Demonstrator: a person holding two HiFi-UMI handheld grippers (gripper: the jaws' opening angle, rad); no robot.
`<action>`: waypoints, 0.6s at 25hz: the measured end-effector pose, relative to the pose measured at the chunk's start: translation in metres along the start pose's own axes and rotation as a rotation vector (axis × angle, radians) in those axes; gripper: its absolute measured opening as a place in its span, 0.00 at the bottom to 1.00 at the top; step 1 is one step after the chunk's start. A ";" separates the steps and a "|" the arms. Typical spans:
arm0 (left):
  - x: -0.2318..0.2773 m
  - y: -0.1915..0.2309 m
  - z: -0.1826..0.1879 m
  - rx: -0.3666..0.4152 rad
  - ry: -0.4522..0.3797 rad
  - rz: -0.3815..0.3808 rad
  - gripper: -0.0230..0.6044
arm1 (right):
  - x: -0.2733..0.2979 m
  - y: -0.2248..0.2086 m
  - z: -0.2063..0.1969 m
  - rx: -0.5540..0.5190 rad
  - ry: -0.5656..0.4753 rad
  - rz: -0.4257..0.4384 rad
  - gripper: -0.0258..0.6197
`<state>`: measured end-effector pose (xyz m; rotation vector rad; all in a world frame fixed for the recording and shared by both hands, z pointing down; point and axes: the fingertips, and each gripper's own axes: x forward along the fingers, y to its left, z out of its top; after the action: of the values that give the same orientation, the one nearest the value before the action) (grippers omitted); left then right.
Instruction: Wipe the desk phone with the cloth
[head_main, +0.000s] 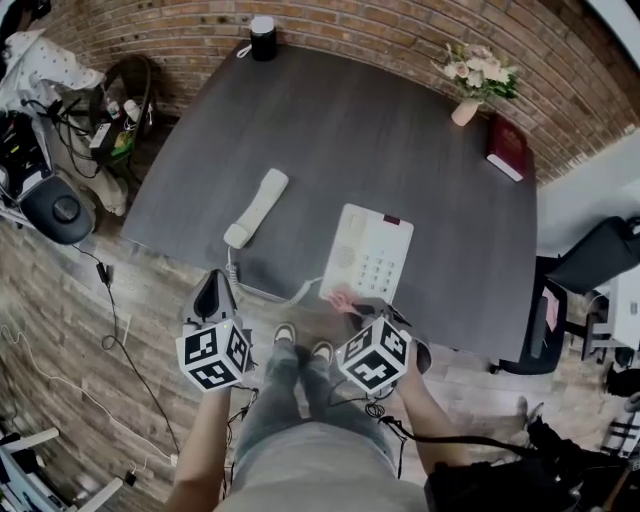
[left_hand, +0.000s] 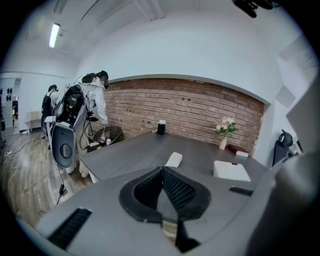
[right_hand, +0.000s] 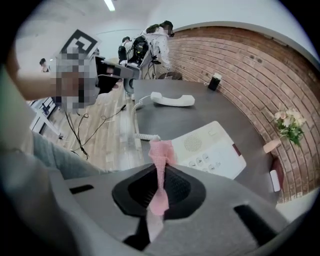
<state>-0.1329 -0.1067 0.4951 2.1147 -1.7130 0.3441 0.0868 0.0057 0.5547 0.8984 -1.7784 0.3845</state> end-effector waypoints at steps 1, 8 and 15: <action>0.002 -0.003 0.002 0.000 -0.001 -0.005 0.04 | -0.003 -0.009 -0.001 0.008 -0.001 -0.016 0.07; 0.016 -0.016 0.015 0.003 -0.015 -0.027 0.04 | -0.023 -0.084 -0.009 0.031 0.009 -0.145 0.07; 0.028 -0.010 0.025 -0.006 -0.022 -0.003 0.04 | -0.029 -0.143 -0.008 -0.037 0.057 -0.264 0.07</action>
<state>-0.1181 -0.1407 0.4831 2.1240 -1.7208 0.3155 0.2014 -0.0734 0.5088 1.0696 -1.5854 0.2038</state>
